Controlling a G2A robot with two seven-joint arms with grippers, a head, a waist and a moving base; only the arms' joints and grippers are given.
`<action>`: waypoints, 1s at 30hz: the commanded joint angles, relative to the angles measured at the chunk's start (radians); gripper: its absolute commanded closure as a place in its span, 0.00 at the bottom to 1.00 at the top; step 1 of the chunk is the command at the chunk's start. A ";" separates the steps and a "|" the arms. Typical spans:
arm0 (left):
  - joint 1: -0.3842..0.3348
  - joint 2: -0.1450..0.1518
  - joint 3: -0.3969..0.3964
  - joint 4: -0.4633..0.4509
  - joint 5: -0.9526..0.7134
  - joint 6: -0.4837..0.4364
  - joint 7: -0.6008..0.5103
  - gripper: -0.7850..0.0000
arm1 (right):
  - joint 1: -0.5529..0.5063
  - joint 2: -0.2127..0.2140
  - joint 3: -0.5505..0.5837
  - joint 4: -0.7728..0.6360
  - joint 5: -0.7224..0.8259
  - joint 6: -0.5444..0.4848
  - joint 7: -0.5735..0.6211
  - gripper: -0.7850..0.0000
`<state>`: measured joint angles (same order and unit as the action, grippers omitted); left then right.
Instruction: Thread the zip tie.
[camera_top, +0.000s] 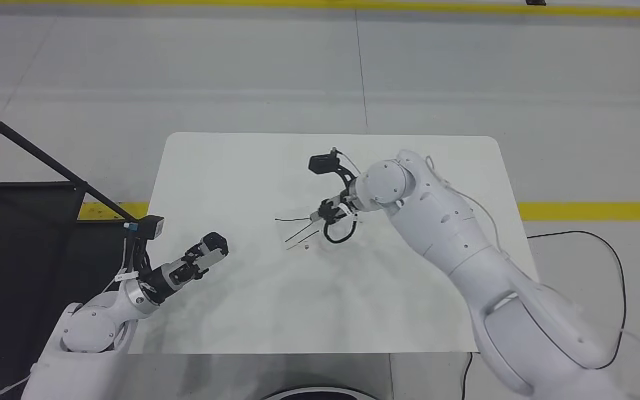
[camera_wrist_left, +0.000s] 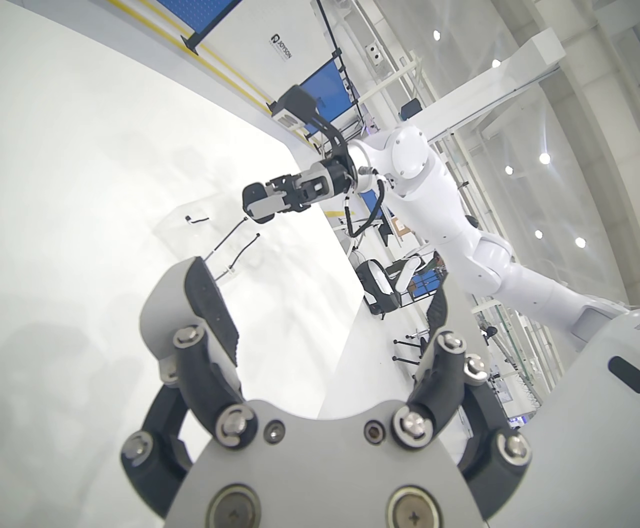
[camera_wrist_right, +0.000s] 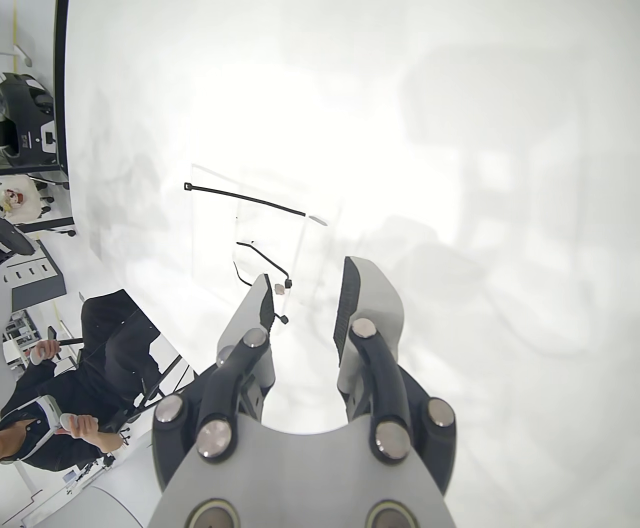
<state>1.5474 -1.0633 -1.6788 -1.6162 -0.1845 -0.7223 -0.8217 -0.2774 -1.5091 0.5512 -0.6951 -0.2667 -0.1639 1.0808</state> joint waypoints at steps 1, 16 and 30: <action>0.000 0.000 0.000 0.000 0.000 0.000 0.000 0.00 | 0.003 -0.008 -0.005 0.009 -0.003 0.000 -0.002 0.62; 0.000 0.000 0.000 0.000 0.000 0.000 0.000 0.00 | 0.010 -0.039 -0.008 0.043 -0.026 -0.007 -0.007 0.73; 0.000 0.000 0.000 0.000 0.000 0.000 0.000 0.00 | -0.006 -0.039 0.013 0.024 -0.058 -0.004 -0.003 0.73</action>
<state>1.5474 -1.0633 -1.6788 -1.6162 -0.1844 -0.7223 -0.8217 -0.2812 -1.5487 0.5620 -0.6680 -0.3217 -0.1682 1.0783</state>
